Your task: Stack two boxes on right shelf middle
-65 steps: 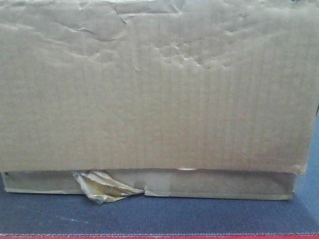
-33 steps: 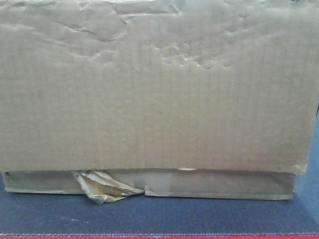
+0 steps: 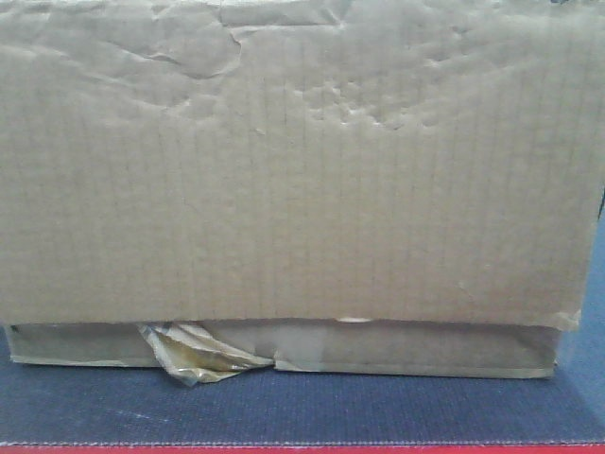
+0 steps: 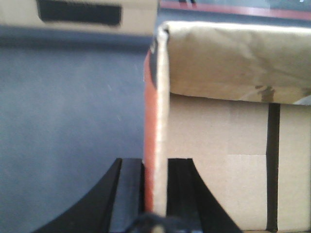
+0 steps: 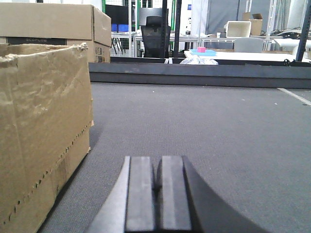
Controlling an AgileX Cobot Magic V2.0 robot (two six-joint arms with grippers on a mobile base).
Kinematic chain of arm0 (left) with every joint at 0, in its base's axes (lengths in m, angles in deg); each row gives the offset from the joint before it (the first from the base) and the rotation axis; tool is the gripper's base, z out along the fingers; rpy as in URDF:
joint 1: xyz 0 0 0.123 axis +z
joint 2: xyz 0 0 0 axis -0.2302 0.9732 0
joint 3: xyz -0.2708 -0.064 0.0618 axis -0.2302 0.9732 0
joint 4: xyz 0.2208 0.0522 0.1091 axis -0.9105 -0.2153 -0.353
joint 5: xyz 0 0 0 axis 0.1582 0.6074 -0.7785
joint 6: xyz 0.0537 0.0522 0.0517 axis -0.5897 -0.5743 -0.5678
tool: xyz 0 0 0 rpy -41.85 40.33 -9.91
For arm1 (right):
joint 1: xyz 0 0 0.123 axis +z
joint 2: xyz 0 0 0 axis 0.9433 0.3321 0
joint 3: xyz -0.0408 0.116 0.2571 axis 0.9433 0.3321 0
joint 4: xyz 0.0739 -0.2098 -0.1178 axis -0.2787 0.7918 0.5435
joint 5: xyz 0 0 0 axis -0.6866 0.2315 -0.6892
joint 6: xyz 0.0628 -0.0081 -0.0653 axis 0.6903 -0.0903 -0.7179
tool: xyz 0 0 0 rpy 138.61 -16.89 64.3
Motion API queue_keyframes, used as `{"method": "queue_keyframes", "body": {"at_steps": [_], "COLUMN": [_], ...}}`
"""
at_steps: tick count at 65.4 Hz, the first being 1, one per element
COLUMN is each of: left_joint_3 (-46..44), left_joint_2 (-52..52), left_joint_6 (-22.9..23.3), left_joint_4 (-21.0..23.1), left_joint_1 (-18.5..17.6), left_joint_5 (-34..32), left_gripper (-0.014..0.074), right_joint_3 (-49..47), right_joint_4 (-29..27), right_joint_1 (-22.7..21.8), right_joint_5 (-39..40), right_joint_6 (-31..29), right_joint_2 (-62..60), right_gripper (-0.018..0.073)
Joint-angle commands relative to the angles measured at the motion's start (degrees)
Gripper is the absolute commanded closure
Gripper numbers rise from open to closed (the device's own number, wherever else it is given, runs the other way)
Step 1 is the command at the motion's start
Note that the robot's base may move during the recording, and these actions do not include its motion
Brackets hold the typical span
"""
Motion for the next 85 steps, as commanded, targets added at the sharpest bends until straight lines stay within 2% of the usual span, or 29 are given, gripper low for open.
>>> {"method": "queue_keyframes", "body": {"at_steps": [1, 11, 36, 46, 61, 69, 72, 85], "left_joint_3": [3.44, 12.84, 29.9, 36.61, 38.85, 38.85, 38.85, 38.85], "left_joint_2": [-0.18, -0.18, -0.18, -0.18, -0.18, 0.06, 0.34, 0.72], "left_joint_6": [2.43, 9.66, 11.51, 14.14, 14.13, 12.51, 12.27, 10.94], "left_joint_4": [-2.1, -3.83, -2.72, -2.49, -0.78, 0.13, 0.4, 0.65], "left_joint_1": [-4.38, -7.21, -7.21, -7.21, -7.21, -7.21, -7.21, -7.21], "left_joint_5": [-1.27, -1.27, -1.27, -2.28, -5.13, -5.77, -5.87, -6.18], "left_gripper": [0.0707, 0.0707, 0.0707, 0.0707, 0.0707, 0.0705, 0.0689, 0.0477], "right_joint_3": [0.05, 0.05, 0.05, 0.05, 0.05, 0.05, 0.05, 0.05], "right_joint_4": [-0.34, -0.34, -0.34, -0.34, -0.34, -0.34, -0.34, -0.34], "right_joint_1": [-0.23, -0.23, -0.23, -0.23, -0.23, -0.23, -0.23, -0.23], "right_joint_5": [0.86, 0.86, 0.86, 0.86, 0.86, 0.86, 0.86, 0.86], "right_joint_6": [0.0, 0.0, 0.0, 0.0, 0.0, 0.0, 0.0, 0.0], "right_joint_2": [-0.16, -0.16, -0.16, -0.16, -0.16, -0.16, -0.16, -0.16], "right_gripper": [0.0721, 0.0721, 0.0721, 0.0721, 0.0721, 0.0721, 0.0721, 0.0721]}}
